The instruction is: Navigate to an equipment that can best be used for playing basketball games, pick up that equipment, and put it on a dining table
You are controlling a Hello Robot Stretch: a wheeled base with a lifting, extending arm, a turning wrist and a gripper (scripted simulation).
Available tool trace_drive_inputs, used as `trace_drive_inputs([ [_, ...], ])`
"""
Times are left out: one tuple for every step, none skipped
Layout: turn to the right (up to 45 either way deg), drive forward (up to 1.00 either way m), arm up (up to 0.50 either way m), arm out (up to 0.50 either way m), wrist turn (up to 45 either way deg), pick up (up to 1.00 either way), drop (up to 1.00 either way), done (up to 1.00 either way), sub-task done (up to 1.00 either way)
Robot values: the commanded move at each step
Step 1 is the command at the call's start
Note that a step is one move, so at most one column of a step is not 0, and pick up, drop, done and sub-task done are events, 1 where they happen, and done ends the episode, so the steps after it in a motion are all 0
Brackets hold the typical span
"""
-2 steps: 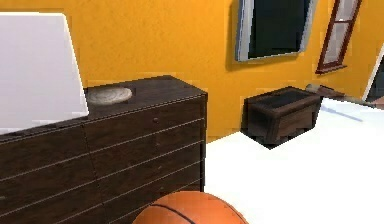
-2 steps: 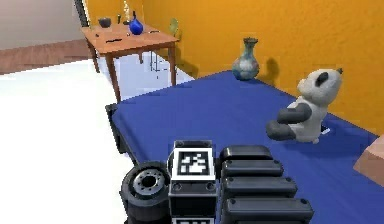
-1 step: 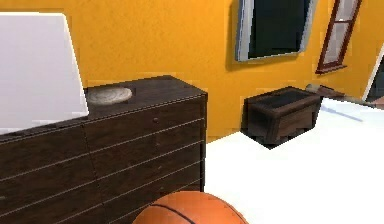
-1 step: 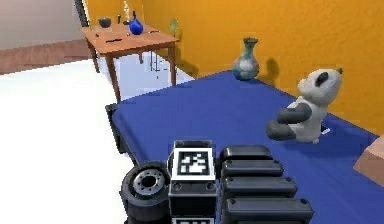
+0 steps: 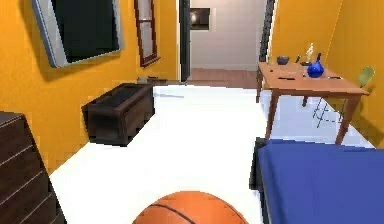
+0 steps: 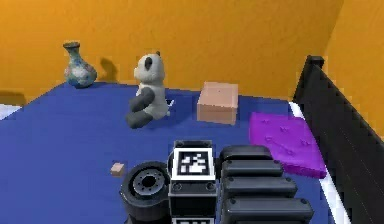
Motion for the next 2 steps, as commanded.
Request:
trace_drive_inputs([
  [45.0,0.0,0.0,0.0,0.0,0.0,0.0,0.0,0.0],
  [-39.0,0.0,0.0,0.0,0.0,0.0,0.0,0.0,0.0],
])
